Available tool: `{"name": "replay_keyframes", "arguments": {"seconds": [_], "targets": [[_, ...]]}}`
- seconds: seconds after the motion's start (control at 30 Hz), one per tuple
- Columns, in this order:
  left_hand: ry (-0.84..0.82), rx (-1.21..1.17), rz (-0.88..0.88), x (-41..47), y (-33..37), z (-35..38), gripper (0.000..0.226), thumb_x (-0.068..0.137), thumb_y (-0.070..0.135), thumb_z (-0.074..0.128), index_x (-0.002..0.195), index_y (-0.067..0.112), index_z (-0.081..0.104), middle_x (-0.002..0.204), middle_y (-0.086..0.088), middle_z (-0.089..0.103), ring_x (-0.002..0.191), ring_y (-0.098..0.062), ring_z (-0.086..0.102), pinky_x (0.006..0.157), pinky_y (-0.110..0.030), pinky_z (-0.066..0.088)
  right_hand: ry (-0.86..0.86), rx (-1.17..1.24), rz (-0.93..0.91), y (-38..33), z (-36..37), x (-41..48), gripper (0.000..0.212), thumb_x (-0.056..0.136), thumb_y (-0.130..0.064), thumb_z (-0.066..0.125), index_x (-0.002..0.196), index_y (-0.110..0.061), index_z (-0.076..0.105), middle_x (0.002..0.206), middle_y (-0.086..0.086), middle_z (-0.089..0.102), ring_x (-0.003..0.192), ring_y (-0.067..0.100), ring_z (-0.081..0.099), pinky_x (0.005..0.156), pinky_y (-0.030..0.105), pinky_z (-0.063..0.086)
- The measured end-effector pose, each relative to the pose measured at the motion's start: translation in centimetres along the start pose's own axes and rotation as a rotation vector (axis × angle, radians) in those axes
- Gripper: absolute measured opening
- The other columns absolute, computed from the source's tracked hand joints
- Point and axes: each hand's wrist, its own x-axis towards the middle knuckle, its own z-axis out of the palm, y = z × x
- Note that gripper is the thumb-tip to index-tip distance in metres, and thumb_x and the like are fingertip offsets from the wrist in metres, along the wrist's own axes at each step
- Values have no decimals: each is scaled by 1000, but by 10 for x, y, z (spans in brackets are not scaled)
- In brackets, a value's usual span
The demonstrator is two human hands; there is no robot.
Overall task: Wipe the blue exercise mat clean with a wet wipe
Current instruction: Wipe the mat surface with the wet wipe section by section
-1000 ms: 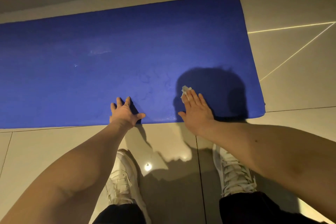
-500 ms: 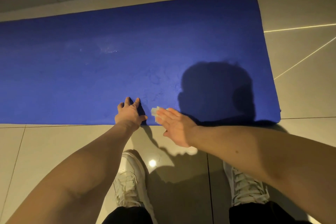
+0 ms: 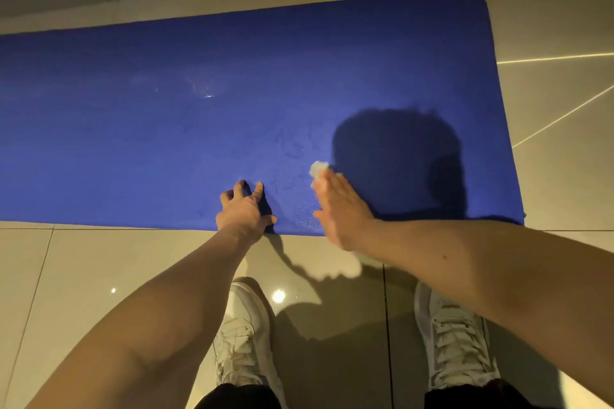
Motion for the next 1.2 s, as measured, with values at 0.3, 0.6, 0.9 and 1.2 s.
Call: {"name": "replay_keyframes", "arguments": {"seconds": [0.3, 0.6, 0.9, 1.2], "targets": [[7, 15, 8, 3, -1, 1, 84, 91, 57, 62, 157, 43, 13, 161, 9, 6, 144, -25, 11, 73, -35, 48, -10, -100, -115, 8, -6, 25, 66, 107, -35, 46, 162, -11, 18, 171, 1, 1, 157, 20, 3, 126, 35, 3], [138, -165, -13, 21, 12, -10, 56, 95, 51, 59, 140, 18, 51, 154, 2, 28, 137, -27, 30, 83, -45, 51, 72, 87, 199, 6, -5, 38, 73, 105, -33, 46, 161, -7, 7, 169, 11, -1, 157, 30, 0, 127, 43, 5], [9, -171, -10, 61, 16, -16, 86, 93, 52, 63, 159, 35, 12, 166, 4, -4, 153, -34, -6, 110, -52, 38, 10, -194, 91, 45, -17, 60, 74, 105, -50, 37, 163, -12, 10, 171, 3, -7, 158, 22, -7, 127, 45, -1], [-43, -106, -31, 57, 21, -23, 86, 94, 55, 59, 159, 37, 6, 167, 4, -11, 152, -33, -9, 102, -52, 43, 46, 48, 137, 14, -11, 73, 73, 105, -37, 45, 161, -3, 12, 170, 12, -2, 156, 32, 1, 127, 42, 3]]}}
